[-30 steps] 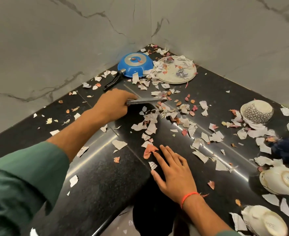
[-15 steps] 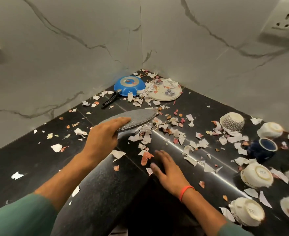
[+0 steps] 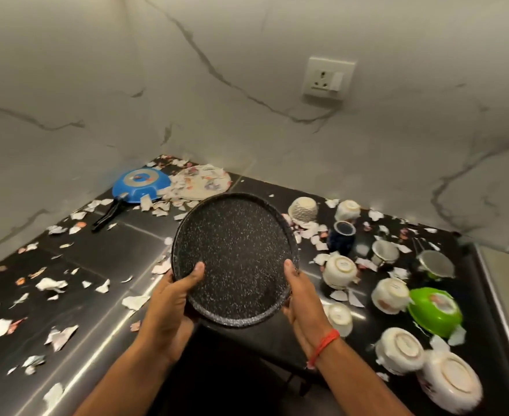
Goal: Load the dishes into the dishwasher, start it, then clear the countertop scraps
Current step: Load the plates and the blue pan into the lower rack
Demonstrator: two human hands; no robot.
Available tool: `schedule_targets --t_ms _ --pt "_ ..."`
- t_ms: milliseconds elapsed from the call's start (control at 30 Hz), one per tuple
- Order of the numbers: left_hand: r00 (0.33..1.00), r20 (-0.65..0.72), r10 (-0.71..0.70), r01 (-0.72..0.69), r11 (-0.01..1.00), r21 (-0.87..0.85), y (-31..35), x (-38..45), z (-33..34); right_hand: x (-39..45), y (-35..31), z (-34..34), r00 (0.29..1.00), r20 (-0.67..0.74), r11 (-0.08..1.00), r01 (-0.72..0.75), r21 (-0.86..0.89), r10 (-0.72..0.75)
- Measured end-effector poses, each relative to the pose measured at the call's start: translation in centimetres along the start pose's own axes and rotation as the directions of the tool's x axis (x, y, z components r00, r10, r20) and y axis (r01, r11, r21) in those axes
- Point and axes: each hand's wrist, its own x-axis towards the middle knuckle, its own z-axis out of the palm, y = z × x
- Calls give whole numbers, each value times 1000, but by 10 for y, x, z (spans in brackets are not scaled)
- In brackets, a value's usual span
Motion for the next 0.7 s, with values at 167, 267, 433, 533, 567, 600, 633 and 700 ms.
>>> schedule_targets --t_ms 167,267,433,533,567,600,633,700 --pt "992 66 -112 103 987 121 -33 -44 32 -55 -5 -50 933 -315 975 207 79 -173" --pt "976 123 -179 152 968 200 -55 -85 57 -104 -6 -88 874 -443 963 259 77 -200" --pt "900 249 -358 250 891 380 -101 -151 89 -203 -5 -163 713 -667 926 366 92 -216" --pt "856 322 -406 220 847 483 -134 -180 108 -267 6 -207 606 -776 907 405 111 -175" --pt "838 345 -423 207 831 517 -148 -190 115 -289 12 -223 567 -810 904 410 119 -151" --pt "815 368 -447 198 812 548 -163 -201 123 -311 16 -237 530 -839 897 420 138 -119" --pt "787 394 -474 191 795 576 -178 -212 129 -334 20 -248 499 -862 888 431 159 -88" --pt "727 460 -510 146 770 622 -205 -233 139 -371 32 -270 448 -894 869 453 197 -31"
